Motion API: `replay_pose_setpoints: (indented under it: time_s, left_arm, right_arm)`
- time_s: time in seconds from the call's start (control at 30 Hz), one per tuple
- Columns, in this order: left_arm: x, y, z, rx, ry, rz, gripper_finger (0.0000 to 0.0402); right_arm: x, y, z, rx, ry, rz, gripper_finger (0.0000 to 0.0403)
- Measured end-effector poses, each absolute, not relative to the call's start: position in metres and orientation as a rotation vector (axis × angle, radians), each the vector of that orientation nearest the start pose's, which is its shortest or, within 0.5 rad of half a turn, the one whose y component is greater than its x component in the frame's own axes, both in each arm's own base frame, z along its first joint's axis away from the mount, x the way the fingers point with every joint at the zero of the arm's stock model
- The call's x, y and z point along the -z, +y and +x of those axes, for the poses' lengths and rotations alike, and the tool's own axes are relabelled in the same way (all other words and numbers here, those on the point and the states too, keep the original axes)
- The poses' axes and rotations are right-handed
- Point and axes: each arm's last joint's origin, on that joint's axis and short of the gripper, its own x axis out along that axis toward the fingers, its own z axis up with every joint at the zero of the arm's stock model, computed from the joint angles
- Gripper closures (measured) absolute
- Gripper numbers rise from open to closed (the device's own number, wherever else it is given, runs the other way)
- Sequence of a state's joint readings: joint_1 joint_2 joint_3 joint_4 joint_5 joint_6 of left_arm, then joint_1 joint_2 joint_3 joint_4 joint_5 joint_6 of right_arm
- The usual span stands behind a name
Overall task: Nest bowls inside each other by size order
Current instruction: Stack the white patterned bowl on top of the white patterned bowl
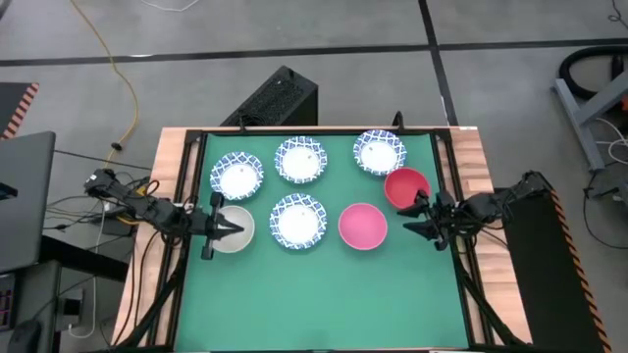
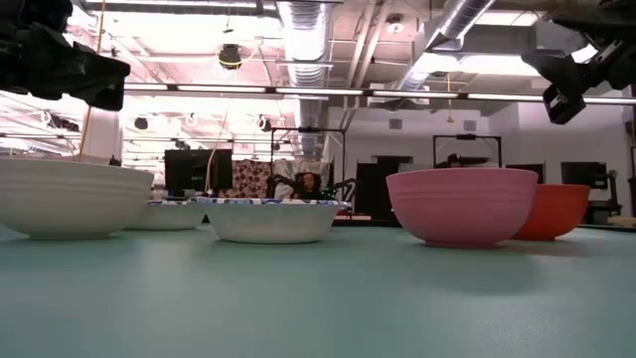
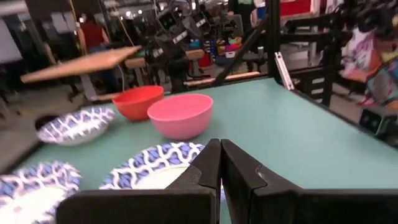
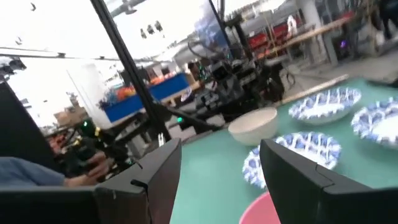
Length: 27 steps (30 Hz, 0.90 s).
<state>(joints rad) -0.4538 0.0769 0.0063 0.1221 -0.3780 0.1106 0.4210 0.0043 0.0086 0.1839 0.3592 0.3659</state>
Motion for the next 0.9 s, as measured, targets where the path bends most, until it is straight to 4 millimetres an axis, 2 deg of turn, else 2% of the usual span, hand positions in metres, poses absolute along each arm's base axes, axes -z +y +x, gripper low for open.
replay_pose_setpoints:
  time_s: [0.57,0.77,0.9]
  left_arm:
    - [-0.173,-0.033,0.094,0.044,-0.062,0.029,0.0401]
    - [-0.191,-0.028,0.092,-0.098,-0.231,-0.018,0.04]
    - [-0.205,-0.023,0.088,-0.232,-0.294,-0.05,0.0396]
  right_arm:
    - [-0.188,0.024,0.09,-0.028,-0.189,0.38,0.0164]
    - [-0.189,0.018,0.091,0.067,-0.207,0.37,0.0164]
    - [-0.204,0.01,0.087,0.167,-0.364,0.348,0.0164]
